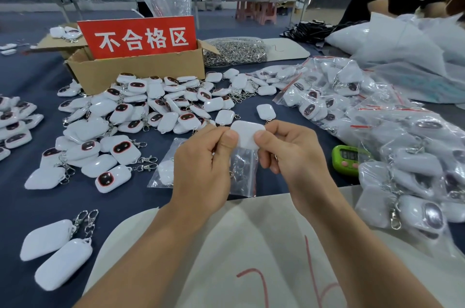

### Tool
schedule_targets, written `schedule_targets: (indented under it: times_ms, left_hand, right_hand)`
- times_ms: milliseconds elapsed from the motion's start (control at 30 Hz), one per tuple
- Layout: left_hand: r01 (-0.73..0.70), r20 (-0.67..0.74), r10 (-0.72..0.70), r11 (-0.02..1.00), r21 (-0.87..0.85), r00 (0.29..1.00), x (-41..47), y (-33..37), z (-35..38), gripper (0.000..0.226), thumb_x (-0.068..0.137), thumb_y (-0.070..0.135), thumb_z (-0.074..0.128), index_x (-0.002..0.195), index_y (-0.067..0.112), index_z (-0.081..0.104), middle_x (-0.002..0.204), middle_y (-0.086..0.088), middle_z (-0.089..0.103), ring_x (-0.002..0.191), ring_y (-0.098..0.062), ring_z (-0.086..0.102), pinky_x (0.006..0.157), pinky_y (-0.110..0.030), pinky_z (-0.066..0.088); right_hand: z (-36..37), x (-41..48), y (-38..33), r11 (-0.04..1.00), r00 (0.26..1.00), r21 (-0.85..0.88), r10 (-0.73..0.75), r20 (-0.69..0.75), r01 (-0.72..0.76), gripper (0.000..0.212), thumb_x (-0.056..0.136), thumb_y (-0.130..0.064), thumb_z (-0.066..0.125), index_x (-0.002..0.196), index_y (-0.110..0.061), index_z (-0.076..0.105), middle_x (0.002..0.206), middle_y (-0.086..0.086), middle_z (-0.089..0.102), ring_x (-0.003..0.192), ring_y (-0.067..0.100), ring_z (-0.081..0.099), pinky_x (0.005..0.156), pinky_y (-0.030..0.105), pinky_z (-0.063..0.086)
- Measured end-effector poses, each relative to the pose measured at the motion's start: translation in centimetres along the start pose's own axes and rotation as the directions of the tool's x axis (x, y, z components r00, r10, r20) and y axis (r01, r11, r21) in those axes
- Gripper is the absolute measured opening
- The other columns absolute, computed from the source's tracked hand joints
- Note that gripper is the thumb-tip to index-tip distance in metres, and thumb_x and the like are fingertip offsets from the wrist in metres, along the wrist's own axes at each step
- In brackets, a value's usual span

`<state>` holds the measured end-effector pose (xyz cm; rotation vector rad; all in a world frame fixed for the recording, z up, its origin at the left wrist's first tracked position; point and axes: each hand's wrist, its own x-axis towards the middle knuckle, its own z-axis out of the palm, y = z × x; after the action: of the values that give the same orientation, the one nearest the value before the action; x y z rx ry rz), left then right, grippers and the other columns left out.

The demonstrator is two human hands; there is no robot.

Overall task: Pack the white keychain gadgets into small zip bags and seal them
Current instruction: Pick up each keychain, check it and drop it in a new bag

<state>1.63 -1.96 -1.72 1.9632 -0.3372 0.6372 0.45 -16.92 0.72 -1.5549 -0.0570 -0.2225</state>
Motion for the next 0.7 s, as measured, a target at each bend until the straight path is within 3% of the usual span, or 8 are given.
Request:
schedule_targets:
  times_ms: [67,133,200,267,367,500,600,700]
  left_hand:
    - [0.009,-0.043,-0.008,1.0,0.008,0.999,-0.2,0.2,0.2,0.036,0.106,0.03,0.048,0.073,0.021,0.061,0.068,0.006,0.056,0.07,-0.011,0.053,0.062,-0.023,0.038]
    - [0.016,-0.125,-0.015,1.0,0.004,0.992,-0.3,0.5,0.3,0.033,0.106,0.028,0.047,0.085,0.026,0.072,0.079,0.017,0.066,0.082,0.0,0.06,0.072,-0.019,0.042]
    - [0.041,-0.225,-0.047,0.999,-0.03,0.973,-0.1,0.5,0.0,0.031,0.104,0.026,0.046,0.092,0.028,0.075,0.091,0.022,0.071,0.092,0.003,0.063,0.082,-0.027,0.047]
    - [0.115,-0.311,-0.134,0.99,-0.079,0.941,0.4,0.2,-0.6,0.029,0.097,0.02,0.049,0.087,0.031,0.074,0.083,0.015,0.07,0.081,-0.007,0.062,0.075,-0.038,0.049]
    - [0.225,-0.352,-0.233,0.972,-0.064,0.906,0.8,0.4,-1.3,0.024,0.076,0.014,0.053,0.079,0.034,0.066,0.064,0.008,0.053,0.068,-0.019,0.05,0.07,-0.05,0.047]
    - [0.084,-0.117,-0.055,0.963,0.256,0.992,-0.3,1.7,-0.6,0.008,0.07,0.032,0.058,0.065,0.026,0.06,0.054,0.007,0.052,0.059,-0.017,0.049,0.06,-0.034,0.041]
    - [-0.053,0.077,0.023,0.91,0.412,0.997,-1.0,2.3,0.2,0.04,0.073,0.056,0.05,0.051,0.022,0.048,0.046,0.006,0.049,0.05,-0.015,0.048,0.051,-0.028,0.034]
    - [-0.168,0.226,0.024,0.743,0.648,0.974,-1.0,2.6,0.8,0.049,0.075,0.066,0.044,0.052,0.022,0.04,0.05,0.005,0.053,0.052,-0.019,0.044,0.051,-0.029,0.024]
  right_hand:
    - [-0.1,0.1,0.1,1.0,0.999,-0.026,0.0,-0.05,-0.001,0.031,0.086,-0.025,0.067,0.058,-0.013,0.06,0.051,0.007,0.053,0.049,0.013,0.038,0.048,0.019,0.033]
    - [-0.5,0.4,0.2,0.999,0.989,-0.039,0.03,-0.142,-0.036,0.035,0.086,-0.024,0.067,0.053,-0.016,0.057,0.05,0.004,0.05,0.052,0.016,0.037,0.051,0.024,0.032]
    - [-1.3,0.7,0.2,0.993,0.969,-0.067,0.074,-0.236,-0.092,0.041,0.088,-0.022,0.068,0.05,-0.018,0.051,0.051,0.004,0.044,0.056,0.019,0.034,0.054,0.029,0.028]
    - [-2.1,0.9,0.1,0.977,0.947,-0.166,0.078,-0.31,-0.134,0.041,0.081,-0.029,0.068,0.052,-0.014,0.043,0.053,0.0,0.036,0.055,0.016,0.029,0.054,0.032,0.026]
    - [-3.0,1.0,0.2,0.901,0.921,-0.386,0.034,-0.389,-0.197,0.038,0.07,-0.038,0.062,0.062,-0.011,0.036,0.049,-0.008,0.024,0.05,0.012,0.021,0.054,0.031,0.022]
    - [-3.3,0.8,0.3,0.815,0.921,-0.514,0.059,-0.385,-0.267,0.04,0.077,-0.035,0.064,0.057,-0.016,0.036,0.046,-0.007,0.021,0.045,0.014,0.024,0.052,0.03,0.021]
    - [-2.9,0.9,0.3,0.812,0.943,-0.52,0.106,-0.316,-0.265,0.039,0.075,-0.034,0.065,0.056,-0.015,0.037,0.046,-0.008,0.022,0.045,0.013,0.026,0.052,0.03,0.022]
    - [-2.5,0.9,0.4,0.807,0.953,-0.522,0.162,-0.257,-0.278,0.034,0.066,-0.038,0.062,0.057,-0.012,0.042,0.051,-0.005,0.027,0.05,0.011,0.026,0.052,0.029,0.024]
